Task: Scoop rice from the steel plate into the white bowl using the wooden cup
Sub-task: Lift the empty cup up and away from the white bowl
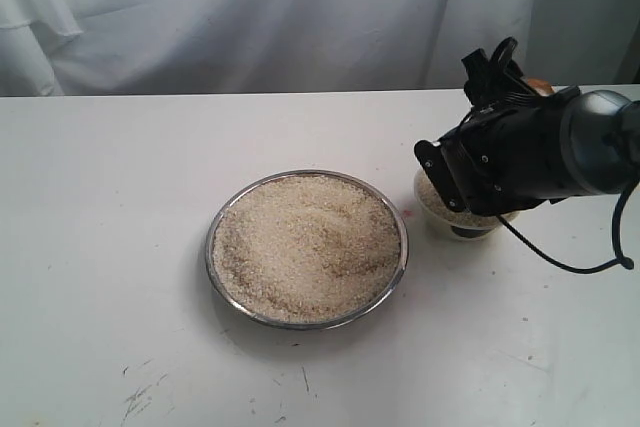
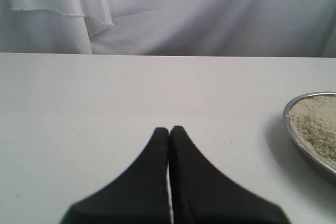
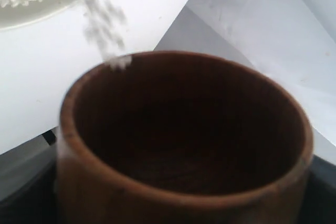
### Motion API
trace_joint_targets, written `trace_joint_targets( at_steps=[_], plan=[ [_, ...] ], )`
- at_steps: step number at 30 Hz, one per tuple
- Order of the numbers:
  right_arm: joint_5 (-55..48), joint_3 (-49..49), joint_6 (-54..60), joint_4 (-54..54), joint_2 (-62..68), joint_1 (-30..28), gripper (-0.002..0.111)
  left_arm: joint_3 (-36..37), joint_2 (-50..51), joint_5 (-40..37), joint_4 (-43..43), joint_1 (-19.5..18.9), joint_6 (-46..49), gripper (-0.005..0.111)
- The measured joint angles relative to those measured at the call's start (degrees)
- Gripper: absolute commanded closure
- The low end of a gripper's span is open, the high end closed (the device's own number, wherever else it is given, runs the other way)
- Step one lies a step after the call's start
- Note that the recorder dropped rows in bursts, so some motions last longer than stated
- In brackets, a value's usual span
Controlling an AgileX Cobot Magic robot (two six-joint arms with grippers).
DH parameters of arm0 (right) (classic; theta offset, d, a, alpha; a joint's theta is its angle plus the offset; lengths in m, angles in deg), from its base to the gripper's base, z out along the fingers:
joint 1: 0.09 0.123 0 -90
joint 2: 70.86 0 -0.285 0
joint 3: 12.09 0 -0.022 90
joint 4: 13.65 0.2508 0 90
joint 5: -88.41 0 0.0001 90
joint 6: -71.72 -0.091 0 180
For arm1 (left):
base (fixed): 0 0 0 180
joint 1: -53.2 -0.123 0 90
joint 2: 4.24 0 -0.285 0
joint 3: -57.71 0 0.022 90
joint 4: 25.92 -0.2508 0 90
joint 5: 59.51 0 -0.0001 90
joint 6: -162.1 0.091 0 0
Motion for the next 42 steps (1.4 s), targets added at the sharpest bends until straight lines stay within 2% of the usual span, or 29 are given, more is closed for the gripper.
trace_joint_targets(
  at_steps=[13,32,37,42],
  plan=[
    [-1.91,0.00,1.38,-4.73,0.00,0.00,0.108,0.00,0.00,0.00,0.00,0.00,0.00,0.107],
    [-2.95,0.00,1.37,-5.12,0.00,0.70,0.108,0.00,0.00,0.00,0.00,0.00,0.00,0.107],
    [-1.66,-1.08,-8.99,-1.55,-2.41,0.70,0.108,0.00,0.00,0.00,0.00,0.00,0.00,0.107],
    [5.40,-1.19,-18.80,11.00,-7.68,-0.48,0.108,0.00,0.00,0.00,0.00,0.00,0.00,0.107]
  ],
)
